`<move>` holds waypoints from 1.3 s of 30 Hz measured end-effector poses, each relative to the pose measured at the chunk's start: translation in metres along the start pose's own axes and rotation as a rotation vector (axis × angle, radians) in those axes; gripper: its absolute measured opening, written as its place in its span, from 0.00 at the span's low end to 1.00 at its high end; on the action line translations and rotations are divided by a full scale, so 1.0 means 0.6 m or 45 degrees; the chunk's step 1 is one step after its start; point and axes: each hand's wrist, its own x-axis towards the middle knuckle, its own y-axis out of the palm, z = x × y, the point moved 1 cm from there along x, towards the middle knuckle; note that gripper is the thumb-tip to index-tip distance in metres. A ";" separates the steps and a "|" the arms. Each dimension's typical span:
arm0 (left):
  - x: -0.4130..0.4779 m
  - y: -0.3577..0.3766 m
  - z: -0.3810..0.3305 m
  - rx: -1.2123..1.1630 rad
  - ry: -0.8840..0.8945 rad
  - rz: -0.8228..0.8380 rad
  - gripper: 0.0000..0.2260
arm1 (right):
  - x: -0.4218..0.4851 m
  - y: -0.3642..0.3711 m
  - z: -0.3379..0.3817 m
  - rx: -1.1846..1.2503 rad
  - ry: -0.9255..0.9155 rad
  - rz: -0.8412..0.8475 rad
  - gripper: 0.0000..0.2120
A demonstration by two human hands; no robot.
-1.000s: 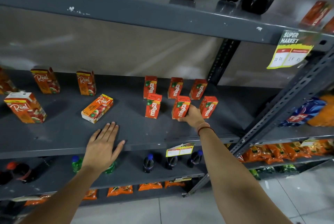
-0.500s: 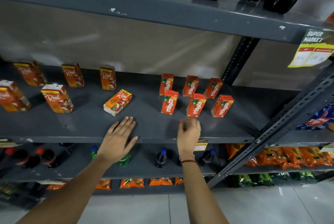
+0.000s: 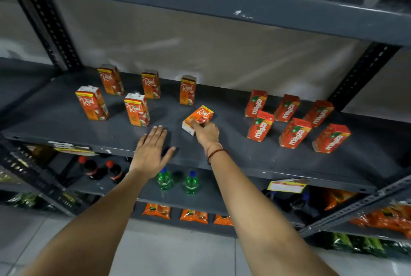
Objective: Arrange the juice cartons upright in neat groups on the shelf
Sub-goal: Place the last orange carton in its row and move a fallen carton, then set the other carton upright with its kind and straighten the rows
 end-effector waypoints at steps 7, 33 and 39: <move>0.003 0.012 0.013 0.034 0.012 0.021 0.42 | 0.028 0.027 0.023 0.046 0.336 -0.086 0.36; 0.000 0.016 0.012 0.011 0.042 -0.033 0.36 | -0.033 0.019 -0.038 0.407 -0.210 0.204 0.30; 0.000 0.014 0.011 0.000 0.036 -0.047 0.36 | -0.038 0.016 -0.031 0.440 -0.203 0.241 0.30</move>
